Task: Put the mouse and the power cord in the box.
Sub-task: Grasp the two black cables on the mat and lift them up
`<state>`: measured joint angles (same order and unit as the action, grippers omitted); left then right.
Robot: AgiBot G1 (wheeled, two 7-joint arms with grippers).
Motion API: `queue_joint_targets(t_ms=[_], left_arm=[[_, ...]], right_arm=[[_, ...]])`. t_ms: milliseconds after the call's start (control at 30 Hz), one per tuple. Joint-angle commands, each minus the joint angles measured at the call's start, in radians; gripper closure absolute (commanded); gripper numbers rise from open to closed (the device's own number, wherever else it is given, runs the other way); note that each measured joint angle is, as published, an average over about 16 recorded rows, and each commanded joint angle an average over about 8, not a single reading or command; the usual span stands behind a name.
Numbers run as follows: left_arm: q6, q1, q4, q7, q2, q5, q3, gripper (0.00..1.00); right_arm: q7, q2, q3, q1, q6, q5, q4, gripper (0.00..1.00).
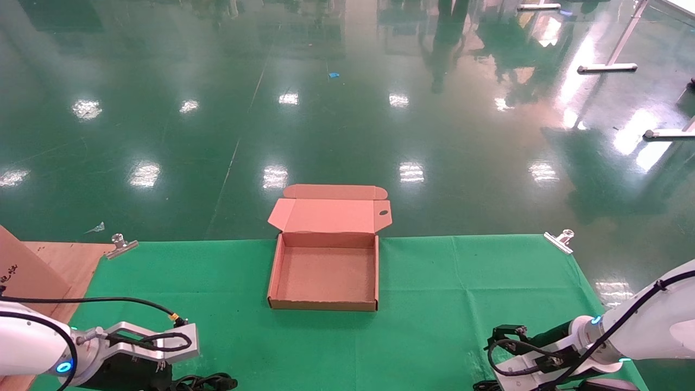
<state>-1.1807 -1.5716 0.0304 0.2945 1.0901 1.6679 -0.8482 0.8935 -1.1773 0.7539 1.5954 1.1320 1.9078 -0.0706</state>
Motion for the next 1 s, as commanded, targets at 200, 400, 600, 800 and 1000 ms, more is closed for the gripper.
queue_joint_targets(t_ms=[200, 400, 600, 800, 1000], left_arm=[[-0.024, -0.011, -0.011, 0.011, -0.004, 0.004, -0.003, 1.0], [-0.039, -0.022, -0.016, 0.015, -0.005, 0.013, -0.009, 1.0], [-0.046, -0.025, -0.021, 0.016, -0.003, 0.019, -0.014, 1.0], [-0.041, -0.015, -0.028, 0.014, 0.002, 0.019, -0.014, 1.0], [-0.034, -0.003, -0.031, 0.013, 0.009, 0.017, -0.012, 1.0]], right_arm=[[0.021, -0.004, -0.001, 0.01, -0.002, -0.001, 0.027, 1.0], [0.029, -0.003, -0.004, 0.015, 0.006, -0.006, 0.043, 1.0], [0.036, 0.001, -0.006, 0.017, 0.01, -0.009, 0.054, 1.0], [0.039, 0.006, -0.009, 0.013, 0.006, -0.013, 0.063, 1.0], [0.04, 0.006, -0.011, 0.008, 0.001, -0.015, 0.067, 1.0]])
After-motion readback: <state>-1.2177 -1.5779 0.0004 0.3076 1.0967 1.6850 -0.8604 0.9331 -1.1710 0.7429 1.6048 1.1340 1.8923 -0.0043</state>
